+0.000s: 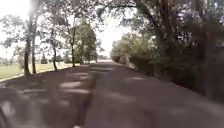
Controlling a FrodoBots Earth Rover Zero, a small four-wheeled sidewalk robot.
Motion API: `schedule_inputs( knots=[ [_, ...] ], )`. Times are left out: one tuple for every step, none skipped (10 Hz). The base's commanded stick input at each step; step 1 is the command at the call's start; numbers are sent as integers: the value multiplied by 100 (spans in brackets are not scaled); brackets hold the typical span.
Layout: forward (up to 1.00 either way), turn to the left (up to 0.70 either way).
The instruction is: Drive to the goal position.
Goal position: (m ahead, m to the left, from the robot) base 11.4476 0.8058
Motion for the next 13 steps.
schedule_inputs(
  knots=[
    [100, -6],
    [100, -6],
    [100, -6],
    [100, -6],
    [100, -6],
    [100, -6],
    [100, -6],
    [100, -6],
    [100, -6],
    [100, -6],
    [100, -6],
    [100, -6],
    [100, -6]
  ],
)
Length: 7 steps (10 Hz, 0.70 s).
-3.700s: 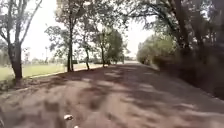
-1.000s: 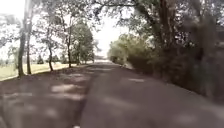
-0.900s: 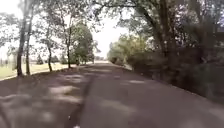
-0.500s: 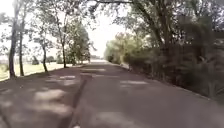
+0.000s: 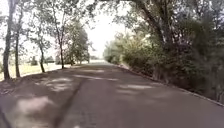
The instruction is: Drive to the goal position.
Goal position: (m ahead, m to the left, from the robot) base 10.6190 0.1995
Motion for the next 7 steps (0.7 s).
schedule_inputs(
  knots=[
    [100, -6],
    [100, -6],
    [100, -6],
    [100, -6],
    [100, -6],
    [100, -6],
    [100, -6]
  ],
)
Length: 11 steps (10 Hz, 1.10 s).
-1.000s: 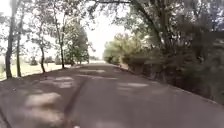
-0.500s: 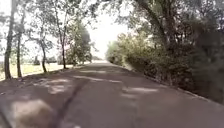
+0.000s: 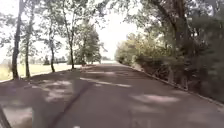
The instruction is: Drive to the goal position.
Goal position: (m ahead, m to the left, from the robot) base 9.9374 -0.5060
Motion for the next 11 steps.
schedule_inputs(
  knots=[
    [100, -6],
    [100, -6],
    [100, -6],
    [100, -6],
    [100, -6],
    [100, -6],
    [100, -6],
    [100, -6],
    [100, -6],
    [100, -6],
    [100, -6]
  ],
)
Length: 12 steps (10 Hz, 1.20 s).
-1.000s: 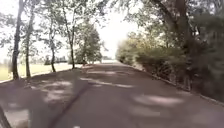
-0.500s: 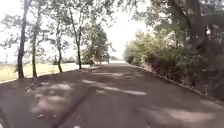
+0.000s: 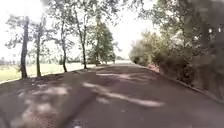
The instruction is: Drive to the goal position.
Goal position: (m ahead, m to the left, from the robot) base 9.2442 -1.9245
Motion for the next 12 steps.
schedule_inputs(
  knots=[
    [100, -6],
    [100, -6],
    [100, -6],
    [100, -6],
    [100, -6],
    [100, -6],
    [100, -7],
    [100, -7],
    [100, -7],
    [100, -7],
    [100, -7],
    [100, -7]
  ],
)
